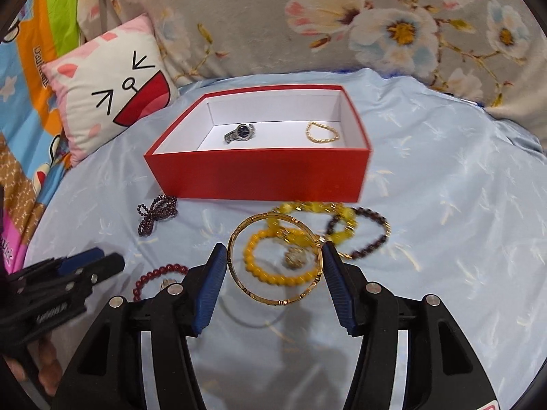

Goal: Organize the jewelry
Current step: 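Grasp the gold bangle with the right gripper while the left gripper grasps the garnet bead strand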

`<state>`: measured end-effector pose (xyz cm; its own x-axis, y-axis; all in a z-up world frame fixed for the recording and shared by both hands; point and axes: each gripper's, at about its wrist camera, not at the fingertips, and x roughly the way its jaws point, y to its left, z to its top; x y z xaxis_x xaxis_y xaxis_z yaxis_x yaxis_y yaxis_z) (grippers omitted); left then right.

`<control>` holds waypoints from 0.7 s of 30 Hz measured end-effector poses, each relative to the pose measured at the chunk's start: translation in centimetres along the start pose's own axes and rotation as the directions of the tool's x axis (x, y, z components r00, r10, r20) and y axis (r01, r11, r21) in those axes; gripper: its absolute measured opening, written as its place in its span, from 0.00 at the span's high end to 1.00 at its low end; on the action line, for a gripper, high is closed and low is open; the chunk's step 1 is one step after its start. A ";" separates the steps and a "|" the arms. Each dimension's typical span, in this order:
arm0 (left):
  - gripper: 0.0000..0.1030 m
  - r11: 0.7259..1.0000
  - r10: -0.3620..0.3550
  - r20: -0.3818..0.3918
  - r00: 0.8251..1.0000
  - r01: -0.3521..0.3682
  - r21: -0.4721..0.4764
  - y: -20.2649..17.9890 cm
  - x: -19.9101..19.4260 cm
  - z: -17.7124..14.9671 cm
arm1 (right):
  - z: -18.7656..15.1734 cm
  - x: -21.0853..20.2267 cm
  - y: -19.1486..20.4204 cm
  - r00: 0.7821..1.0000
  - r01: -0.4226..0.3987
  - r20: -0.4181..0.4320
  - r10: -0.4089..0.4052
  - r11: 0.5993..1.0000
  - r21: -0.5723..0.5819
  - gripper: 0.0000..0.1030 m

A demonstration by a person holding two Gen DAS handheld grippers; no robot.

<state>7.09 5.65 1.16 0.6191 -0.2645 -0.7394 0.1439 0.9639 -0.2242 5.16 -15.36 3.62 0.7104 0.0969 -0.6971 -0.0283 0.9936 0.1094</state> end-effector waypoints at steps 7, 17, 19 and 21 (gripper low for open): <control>0.61 0.999 0.032 -0.008 0.999 -0.032 0.028 -0.8 3.6 2.5 | -1.2 -1.5 -1.8 1.000 -0.006 -0.002 0.007 0.999 0.051 0.47; 0.91 0.998 0.036 -0.021 0.999 -0.035 0.045 -1.2 5.5 3.3 | -1.2 -1.4 -1.9 1.000 -0.027 0.000 0.027 0.998 0.057 0.47; 0.91 0.998 0.036 -0.018 0.999 -0.035 0.052 -1.4 5.3 3.2 | -1.1 -1.3 -1.8 0.999 -0.033 0.000 0.033 0.998 0.057 0.47; 0.92 0.998 0.030 -0.009 1.000 -0.029 0.059 -1.7 4.5 3.2 | -1.0 -1.5 -1.7 0.999 -0.035 0.005 0.035 0.998 0.055 0.47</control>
<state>12.09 2.92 0.22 0.6165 -0.2358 -0.7513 0.1708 0.9714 -0.1647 3.42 -17.14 3.73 0.7124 0.1312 -0.6894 -0.0147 0.9850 0.1722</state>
